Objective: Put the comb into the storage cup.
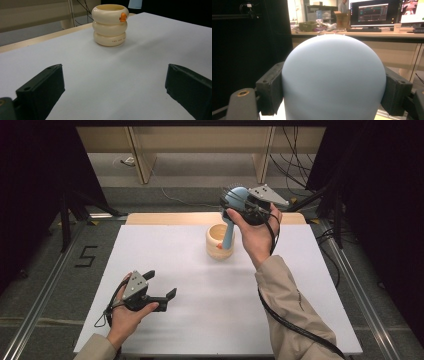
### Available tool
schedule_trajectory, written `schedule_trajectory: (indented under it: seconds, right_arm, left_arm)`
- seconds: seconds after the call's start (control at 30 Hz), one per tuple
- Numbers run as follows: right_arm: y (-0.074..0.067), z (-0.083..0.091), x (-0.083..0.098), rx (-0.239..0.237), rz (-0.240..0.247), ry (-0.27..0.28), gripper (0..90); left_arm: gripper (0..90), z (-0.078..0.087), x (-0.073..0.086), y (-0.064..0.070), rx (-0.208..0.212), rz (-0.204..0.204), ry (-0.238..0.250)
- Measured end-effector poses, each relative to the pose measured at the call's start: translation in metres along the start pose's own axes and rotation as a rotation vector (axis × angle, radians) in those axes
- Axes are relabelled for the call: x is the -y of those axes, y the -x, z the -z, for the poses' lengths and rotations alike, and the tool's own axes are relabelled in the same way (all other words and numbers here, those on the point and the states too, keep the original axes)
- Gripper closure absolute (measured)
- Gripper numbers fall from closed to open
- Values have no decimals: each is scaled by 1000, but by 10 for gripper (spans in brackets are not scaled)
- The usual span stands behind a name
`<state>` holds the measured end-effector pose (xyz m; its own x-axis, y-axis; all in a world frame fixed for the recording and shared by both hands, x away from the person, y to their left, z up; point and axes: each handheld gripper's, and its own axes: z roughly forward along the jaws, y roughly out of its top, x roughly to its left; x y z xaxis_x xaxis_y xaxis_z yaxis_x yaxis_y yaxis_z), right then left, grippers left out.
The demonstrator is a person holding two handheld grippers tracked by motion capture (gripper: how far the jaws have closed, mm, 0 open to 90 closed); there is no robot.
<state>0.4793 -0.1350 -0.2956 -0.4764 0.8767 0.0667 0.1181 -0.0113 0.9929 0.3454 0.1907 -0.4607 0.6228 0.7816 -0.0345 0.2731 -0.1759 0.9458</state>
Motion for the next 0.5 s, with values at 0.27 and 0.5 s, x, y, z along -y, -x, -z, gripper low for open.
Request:
schedule_trajectory:
  seconds: [0.27,0.5]
  right_arm:
    - [2,-3,-3,6,-1,10,207]
    - [3,-8,-4,11,-3,18,207]
  left_arm:
    - [19,0,0,0,0,1,0]
    - [19,0,0,-1,-1,3,2]
